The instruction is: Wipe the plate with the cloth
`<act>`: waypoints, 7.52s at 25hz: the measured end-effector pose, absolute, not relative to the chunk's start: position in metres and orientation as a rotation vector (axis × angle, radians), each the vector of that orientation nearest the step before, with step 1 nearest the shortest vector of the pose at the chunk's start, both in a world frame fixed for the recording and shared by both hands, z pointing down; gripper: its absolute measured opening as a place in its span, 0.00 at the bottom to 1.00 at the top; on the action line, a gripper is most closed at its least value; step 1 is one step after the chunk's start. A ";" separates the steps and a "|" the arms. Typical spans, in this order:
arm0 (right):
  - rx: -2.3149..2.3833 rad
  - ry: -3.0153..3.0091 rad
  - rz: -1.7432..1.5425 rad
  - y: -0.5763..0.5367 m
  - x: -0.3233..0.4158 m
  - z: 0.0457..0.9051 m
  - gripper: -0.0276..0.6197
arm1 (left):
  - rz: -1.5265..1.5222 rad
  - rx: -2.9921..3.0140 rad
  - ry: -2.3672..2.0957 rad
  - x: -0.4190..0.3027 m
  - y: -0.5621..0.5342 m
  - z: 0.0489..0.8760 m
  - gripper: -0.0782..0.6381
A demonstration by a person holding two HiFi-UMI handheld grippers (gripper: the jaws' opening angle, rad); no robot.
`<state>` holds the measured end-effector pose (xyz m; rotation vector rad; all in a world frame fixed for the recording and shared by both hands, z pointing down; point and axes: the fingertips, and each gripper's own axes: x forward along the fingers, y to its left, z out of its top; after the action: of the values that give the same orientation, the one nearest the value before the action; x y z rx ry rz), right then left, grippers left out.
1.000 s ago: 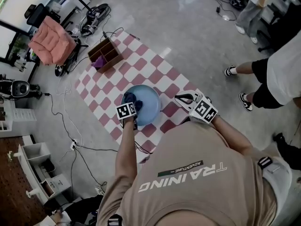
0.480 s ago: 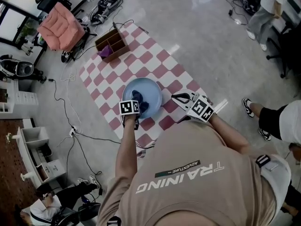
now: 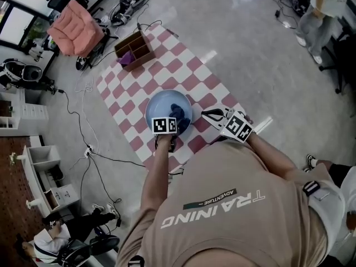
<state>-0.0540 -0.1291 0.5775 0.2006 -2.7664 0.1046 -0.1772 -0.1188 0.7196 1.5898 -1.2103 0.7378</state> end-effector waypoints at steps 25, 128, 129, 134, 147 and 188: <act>0.233 -2.767 0.113 -0.163 -0.039 0.571 0.07 | 0.827 1.962 -1.388 -0.181 -0.250 0.664 0.31; -0.240 -2.772 -0.013 -0.103 -0.145 0.556 0.07 | 0.249 1.362 -1.978 -0.305 0.034 0.575 0.31; -0.255 -2.771 -0.012 -0.098 -0.148 0.556 0.07 | 0.240 1.331 -1.984 -0.305 0.046 0.579 0.31; -0.283 -2.770 -0.014 -0.080 -0.157 0.559 0.07 | 0.231 1.250 -1.935 -0.295 0.082 0.620 0.31; -0.134 -2.740 0.001 -0.076 -0.133 0.567 0.07 | 0.310 1.314 -1.798 -0.275 0.068 0.667 0.31; 0.015 -2.889 -0.093 -0.130 -0.111 0.445 0.07 | 0.095 1.969 -2.418 -0.240 -0.037 0.377 0.13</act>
<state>-0.1111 -0.1298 0.4448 0.0145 -2.8887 -0.0931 -0.2403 -0.0372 0.3767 1.9694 -2.4183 0.0952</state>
